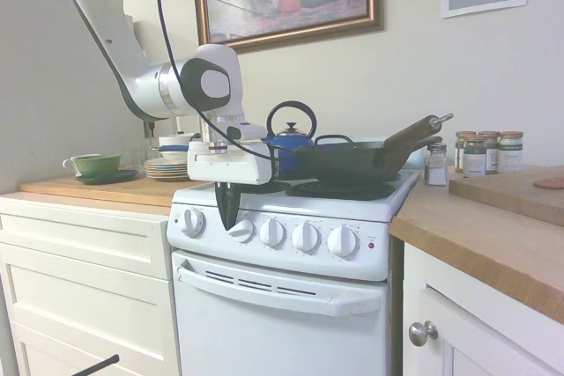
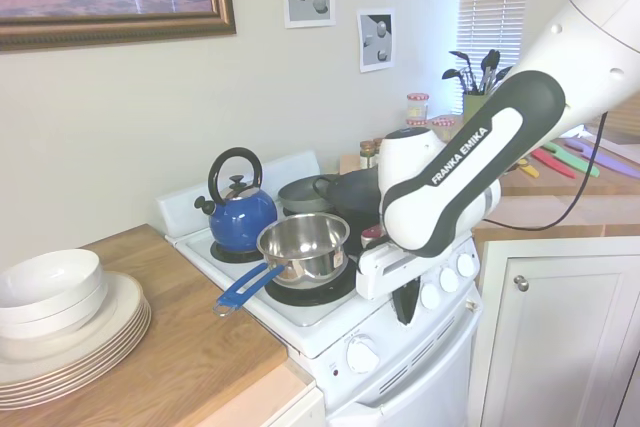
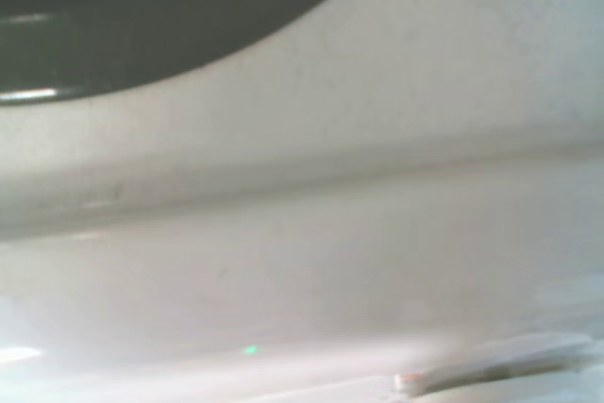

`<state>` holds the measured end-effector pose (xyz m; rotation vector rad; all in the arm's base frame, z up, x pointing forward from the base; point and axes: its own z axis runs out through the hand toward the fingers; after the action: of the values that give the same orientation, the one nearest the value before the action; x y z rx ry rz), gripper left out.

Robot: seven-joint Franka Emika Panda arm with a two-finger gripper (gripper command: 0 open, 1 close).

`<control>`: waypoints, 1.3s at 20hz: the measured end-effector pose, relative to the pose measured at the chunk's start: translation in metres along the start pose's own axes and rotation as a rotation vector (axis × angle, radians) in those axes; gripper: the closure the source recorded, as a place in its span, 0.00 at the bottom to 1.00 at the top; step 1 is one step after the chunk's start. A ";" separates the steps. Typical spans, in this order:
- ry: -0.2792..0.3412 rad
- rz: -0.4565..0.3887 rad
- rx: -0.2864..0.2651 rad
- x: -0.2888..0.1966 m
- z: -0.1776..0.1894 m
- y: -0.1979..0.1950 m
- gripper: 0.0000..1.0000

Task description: Turn on the stove on the bottom left

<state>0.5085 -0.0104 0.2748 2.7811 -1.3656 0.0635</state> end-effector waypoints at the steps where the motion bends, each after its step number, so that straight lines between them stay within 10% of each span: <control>1: 0.010 0.000 -0.010 -0.002 0.002 -0.001 1.00; 16: 0.142 0.005 -0.109 -0.024 0.027 -0.013 1.00; 26: 0.120 -0.035 -0.066 -0.042 0.015 -0.027 1.00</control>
<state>0.5042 0.0383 0.2574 2.6976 -1.2679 0.1777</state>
